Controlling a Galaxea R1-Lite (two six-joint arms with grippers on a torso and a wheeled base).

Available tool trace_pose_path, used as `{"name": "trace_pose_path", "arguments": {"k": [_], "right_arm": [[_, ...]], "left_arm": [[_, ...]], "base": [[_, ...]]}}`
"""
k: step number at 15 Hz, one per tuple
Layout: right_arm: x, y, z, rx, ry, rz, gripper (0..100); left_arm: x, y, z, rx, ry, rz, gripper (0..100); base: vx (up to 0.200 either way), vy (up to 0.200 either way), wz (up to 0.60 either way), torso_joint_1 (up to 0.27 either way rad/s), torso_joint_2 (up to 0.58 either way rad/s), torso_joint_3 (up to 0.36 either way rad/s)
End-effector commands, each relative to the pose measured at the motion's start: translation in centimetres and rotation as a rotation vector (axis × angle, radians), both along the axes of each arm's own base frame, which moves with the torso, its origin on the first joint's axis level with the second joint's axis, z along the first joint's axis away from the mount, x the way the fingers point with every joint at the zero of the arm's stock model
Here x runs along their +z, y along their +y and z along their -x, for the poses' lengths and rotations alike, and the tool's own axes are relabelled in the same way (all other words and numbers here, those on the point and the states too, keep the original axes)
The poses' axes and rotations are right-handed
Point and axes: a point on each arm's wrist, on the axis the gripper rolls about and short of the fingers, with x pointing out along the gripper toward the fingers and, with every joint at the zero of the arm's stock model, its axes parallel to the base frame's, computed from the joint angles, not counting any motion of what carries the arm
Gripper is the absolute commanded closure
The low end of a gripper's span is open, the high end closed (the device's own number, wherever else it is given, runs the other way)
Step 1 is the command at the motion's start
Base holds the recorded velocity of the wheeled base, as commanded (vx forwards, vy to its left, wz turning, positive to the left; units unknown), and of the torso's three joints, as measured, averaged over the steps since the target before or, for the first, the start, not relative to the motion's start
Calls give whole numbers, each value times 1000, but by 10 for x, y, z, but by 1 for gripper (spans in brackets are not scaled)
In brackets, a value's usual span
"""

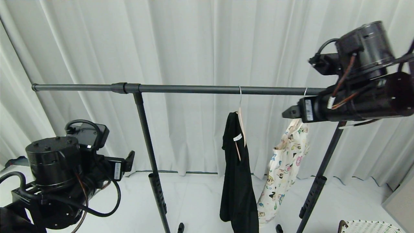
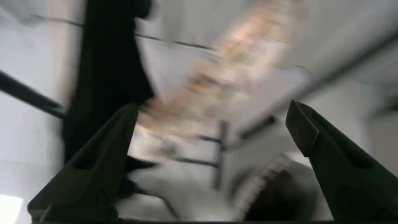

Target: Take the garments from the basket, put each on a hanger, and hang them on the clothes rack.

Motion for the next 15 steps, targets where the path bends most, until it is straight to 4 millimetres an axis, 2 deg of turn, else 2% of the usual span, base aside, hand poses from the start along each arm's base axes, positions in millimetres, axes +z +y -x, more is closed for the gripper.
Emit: {"name": "trace_pose_path", "arguments": {"k": [1, 2, 3, 5, 7, 15], "right_arm": [[25, -65, 48, -89, -34, 104, 0], [25, -76, 52, -105, -39, 131, 0], [22, -104, 62, -172, -41, 205, 0], [17, -126, 67, -247, -22, 252, 0], [13, -132, 69, -279, -6, 256, 0], [6, -132, 68, -281, 19, 270, 0]], "left_arm": [[5, 13, 0, 58, -19, -1, 0], [5, 15, 0, 66, -19, -3, 0], [6, 19, -1, 81, -23, -5, 0], [7, 24, -1, 106, -27, -4, 0], [9, 26, 1, 113, -36, -2, 0], [10, 27, 2, 118, -44, -1, 0]], "base": [[0, 0, 0, 0, 0, 0], [0, 0, 0, 0, 0, 0], [0, 0, 0, 0, 0, 0], [0, 0, 0, 0, 0, 0], [0, 0, 0, 0, 0, 0], [-200, 0, 0, 2, 1, 3]]}}
